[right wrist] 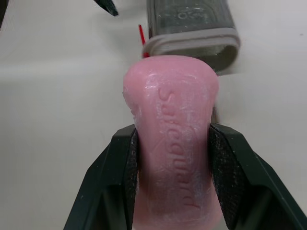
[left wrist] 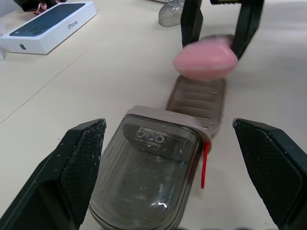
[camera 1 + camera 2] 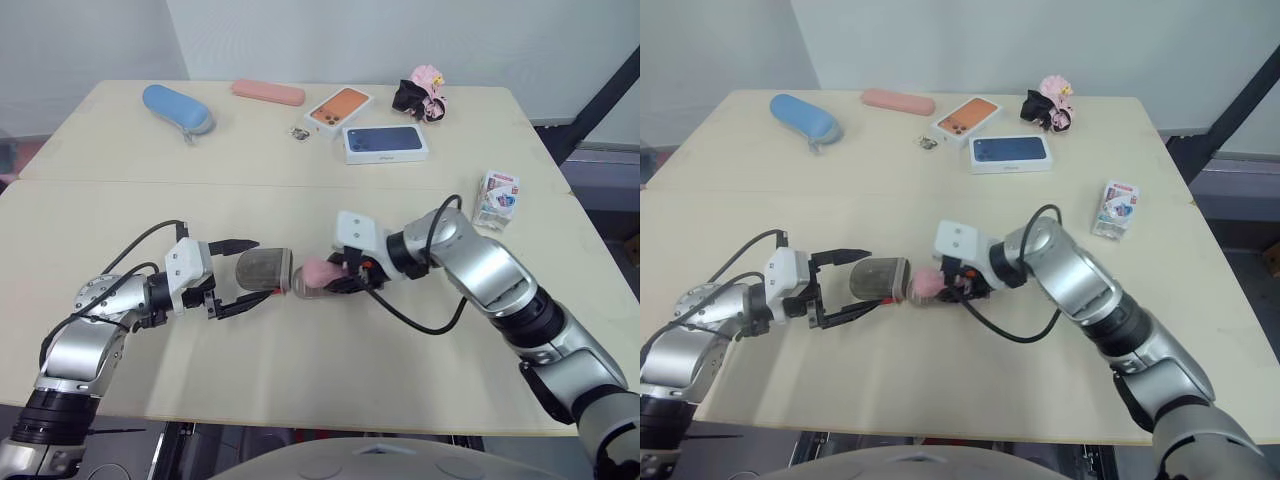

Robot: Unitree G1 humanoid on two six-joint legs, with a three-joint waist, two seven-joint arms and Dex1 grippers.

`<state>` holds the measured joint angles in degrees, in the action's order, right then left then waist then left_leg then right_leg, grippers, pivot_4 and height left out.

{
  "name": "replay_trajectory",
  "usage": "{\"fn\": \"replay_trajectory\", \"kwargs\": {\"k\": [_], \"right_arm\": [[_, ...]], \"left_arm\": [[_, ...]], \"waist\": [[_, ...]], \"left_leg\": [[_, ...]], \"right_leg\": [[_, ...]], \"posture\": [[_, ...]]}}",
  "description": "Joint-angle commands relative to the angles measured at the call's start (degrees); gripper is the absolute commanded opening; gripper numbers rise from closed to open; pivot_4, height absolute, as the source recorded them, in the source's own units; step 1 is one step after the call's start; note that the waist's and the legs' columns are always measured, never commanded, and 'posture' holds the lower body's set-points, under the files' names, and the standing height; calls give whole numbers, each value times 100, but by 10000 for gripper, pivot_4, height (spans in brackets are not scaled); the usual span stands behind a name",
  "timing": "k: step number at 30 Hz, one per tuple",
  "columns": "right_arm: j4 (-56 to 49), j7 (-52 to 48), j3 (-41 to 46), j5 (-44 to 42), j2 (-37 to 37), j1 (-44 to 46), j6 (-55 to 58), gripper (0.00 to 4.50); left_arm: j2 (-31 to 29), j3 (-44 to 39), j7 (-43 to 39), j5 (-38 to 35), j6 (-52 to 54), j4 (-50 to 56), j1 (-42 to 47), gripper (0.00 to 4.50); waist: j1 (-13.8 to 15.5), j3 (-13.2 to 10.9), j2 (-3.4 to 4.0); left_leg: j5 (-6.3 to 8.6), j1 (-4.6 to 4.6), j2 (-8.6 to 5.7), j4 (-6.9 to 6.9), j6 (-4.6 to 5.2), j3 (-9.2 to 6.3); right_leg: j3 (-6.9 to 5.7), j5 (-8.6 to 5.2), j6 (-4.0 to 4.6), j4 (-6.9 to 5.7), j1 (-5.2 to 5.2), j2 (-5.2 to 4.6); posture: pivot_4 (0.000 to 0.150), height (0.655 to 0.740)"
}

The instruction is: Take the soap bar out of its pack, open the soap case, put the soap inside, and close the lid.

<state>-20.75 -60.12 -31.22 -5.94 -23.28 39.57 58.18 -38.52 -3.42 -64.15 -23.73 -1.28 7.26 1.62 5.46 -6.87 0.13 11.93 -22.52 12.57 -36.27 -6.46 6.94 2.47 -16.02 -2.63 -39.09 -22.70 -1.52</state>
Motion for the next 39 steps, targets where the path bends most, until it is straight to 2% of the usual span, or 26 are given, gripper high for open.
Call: {"fn": "replay_trajectory", "kwargs": {"k": [1, 20, 22, 23, 25, 28, 32, 35, 39], "right_arm": [[45, 363, -115, 94, 88, 220, -132, 16365], [571, 426, -485, -158, 259, 512, -450, 16365], [583, 384, -563, -99, 186, 539, -541, 26872], [597, 383, -571, -92, 168, 542, -563, 29044], [608, 387, -558, -110, 151, 547, -579, 37033], [568, 385, -470, -187, 158, 547, -523, 44924], [353, 340, -370, -230, -59, 480, -631, 44924], [152, 284, 48, -467, -254, 239, -926, 44924], [-30, -43, 1372, -1220, -582, -853, -1864, 44924]], "left_arm": [[-108, -54, -144, -52, -17, -10, 88, 45000], [-89, -126, -112, -4, 37, 104, -11, 45000], [-96, -130, -92, -12, 37, 128, -41, 45000], [-100, -127, -83, -11, 34, 141, -58, 45000], [-104, -128, -65, -12, 29, 164, -90, 45000], [-97, -124, -28, -8, 35, 189, -116, 45000], [-85, -84, 1, 8, 29, 205, -109, 45000], [-105, -68, -26, 35, -18, 127, -28, 45000], [-268, 17, -271, 194, -144, -122, 282, 45000]], "waist": [[-19, 0, 0], [-56, 0, 0], [-58, 0, 0], [-56, 0, 0], [-56, 0, 0], [-60, 0, 0], [-55, 0, -1], [-30, 0, -1], [68, 8, -13]], "left_leg": [[0, 0, 0, 2, 0, 0], [0, -2, 0, 5, 0, 0], [0, -2, 1, 5, 0, -1], [0, -1, 0, 4, 0, -1], [0, 0, 1, 4, 0, -1], [0, -1, 0, 4, 0, -1], [0, 0, 0, 4, 0, -1], [0, -1, 0, 4, 0, -1], [0, -1, 2, 4, 0, -2]], "right_leg": [[0, 0, 0, 1, -1, 2], [-4, 0, 0, -5, 6, 5], [-4, 0, -1, -6, 6, 5], [-5, 0, 0, -6, 7, 5], [-6, 0, 0, -4, 9, 4], [-6, 0, -1, -5, 9, 5], [-5, 0, -1, -4, 10, 4], [-6, 0, -1, -5, 11, 5], [-5, 0, -1, -2, 14, 0]], "posture": [[1500, 7400], [1500, 7400], [1500, 7400], [1500, 7400], [1500, 7400], [1500, 7400], [1500, 7400], [1500, 7400], [1500, 7400]]}}
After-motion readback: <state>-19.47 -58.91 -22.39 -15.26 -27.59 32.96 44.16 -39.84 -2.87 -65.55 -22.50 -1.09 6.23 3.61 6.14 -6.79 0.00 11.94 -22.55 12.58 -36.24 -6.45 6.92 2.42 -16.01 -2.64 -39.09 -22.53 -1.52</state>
